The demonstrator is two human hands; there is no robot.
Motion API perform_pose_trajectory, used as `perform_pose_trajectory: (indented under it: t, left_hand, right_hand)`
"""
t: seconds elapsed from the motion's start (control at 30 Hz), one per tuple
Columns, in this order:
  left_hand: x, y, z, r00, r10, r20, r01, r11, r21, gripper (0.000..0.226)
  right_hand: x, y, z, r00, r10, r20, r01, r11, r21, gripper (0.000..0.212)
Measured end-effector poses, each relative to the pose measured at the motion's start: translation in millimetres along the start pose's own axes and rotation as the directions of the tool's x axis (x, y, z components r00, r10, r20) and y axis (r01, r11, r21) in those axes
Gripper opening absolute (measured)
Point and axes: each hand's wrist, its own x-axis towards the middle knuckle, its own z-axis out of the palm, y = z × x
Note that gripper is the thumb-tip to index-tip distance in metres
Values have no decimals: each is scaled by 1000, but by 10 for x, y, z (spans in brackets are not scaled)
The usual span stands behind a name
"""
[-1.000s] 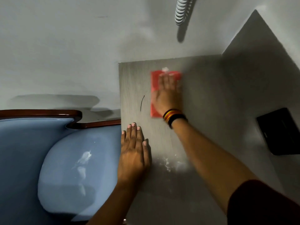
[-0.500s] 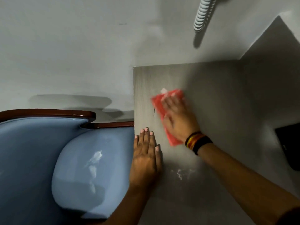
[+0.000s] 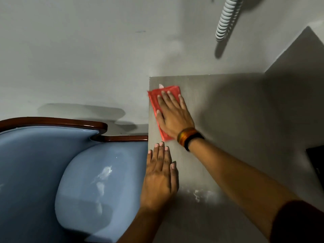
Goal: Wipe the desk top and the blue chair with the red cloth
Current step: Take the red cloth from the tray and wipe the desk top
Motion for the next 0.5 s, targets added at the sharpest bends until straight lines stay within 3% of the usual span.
perform_pose_trajectory:
  t: [0.13, 0.27, 0.4, 0.5]
  left_hand:
    - [12, -37, 38, 1000, 18, -16, -18, 1000, 5, 61]
    - [10, -26, 39, 998, 28, -50, -28, 1000, -1, 59]
    - [20, -37, 38, 999, 24, -42, -24, 1000, -7, 60]
    - [40, -45, 65, 998, 24, -58, -24, 1000, -12, 60]
  right_hand:
    - [101, 115, 87, 992, -129, 5, 129, 992, -1, 71]
    - [769, 175, -69, 998, -40, 42, 43, 997, -62, 69]
    - [291, -12, 124, 997, -2, -74, -2, 998, -55, 72]
    - [280, 25, 177, 996, -11, -84, 8, 999, -41, 71]
